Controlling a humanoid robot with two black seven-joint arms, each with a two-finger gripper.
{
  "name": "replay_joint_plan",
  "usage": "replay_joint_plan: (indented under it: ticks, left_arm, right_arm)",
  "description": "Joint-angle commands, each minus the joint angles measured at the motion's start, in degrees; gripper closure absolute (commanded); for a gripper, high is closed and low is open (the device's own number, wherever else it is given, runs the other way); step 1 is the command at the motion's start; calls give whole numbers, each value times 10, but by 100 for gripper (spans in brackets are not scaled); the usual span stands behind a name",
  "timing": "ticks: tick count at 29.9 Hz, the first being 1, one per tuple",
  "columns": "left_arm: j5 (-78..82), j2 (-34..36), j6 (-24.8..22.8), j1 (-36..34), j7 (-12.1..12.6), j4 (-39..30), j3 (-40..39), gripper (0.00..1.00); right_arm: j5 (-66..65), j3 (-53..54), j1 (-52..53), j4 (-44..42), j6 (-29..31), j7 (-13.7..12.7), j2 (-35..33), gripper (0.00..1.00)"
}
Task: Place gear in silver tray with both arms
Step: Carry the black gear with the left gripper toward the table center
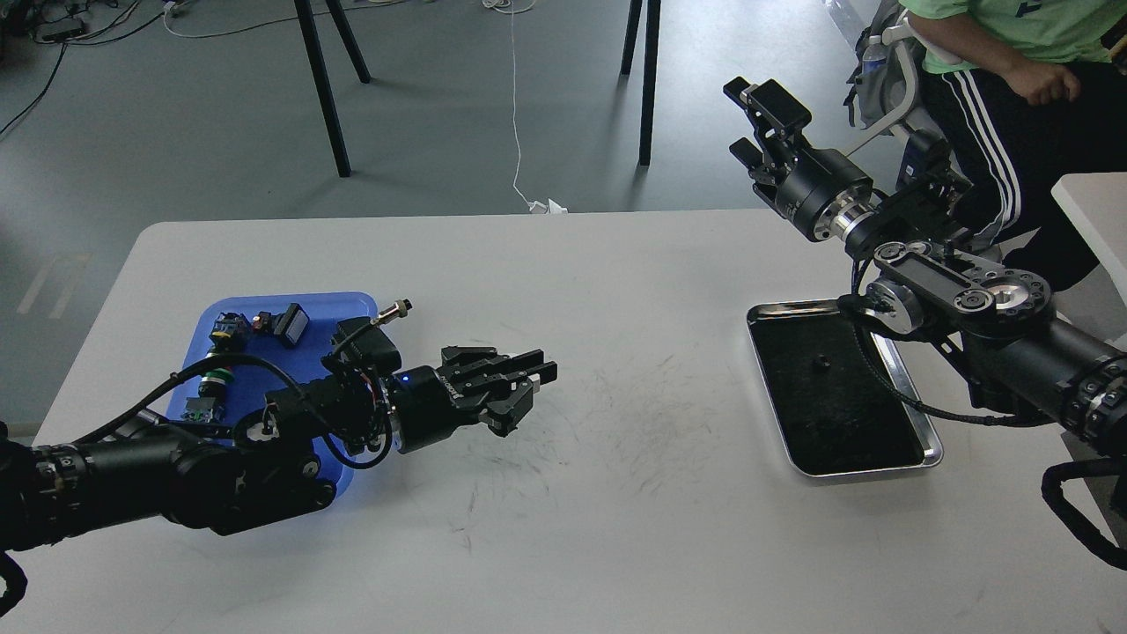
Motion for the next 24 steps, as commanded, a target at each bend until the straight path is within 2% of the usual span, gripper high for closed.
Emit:
replay_joint_plan:
  ticks: [1, 4, 9, 13, 24]
  left_arm:
    - [-1, -73, -3, -4, 0, 35, 22, 82]
    - [-11, -130, -9, -10, 0, 87, 22, 82]
    - [-17, -187, -12, -1, 0, 128, 24, 81]
    - [-17, -196, -14, 16, 0, 158, 23, 81]
    - [-18, -196, -15, 35, 0, 185, 22, 77]
  right_arm:
    - [-1, 0, 0, 0, 0, 0, 0, 6]
    - [-1, 0, 0, 0, 0, 0, -1, 6]
    - [-2, -1, -4, -1, 1, 0, -2, 6]
    - [-2, -2, -7, -2, 2, 0, -2, 6]
    - [-2, -3, -6, -2, 3, 0, 0, 6]
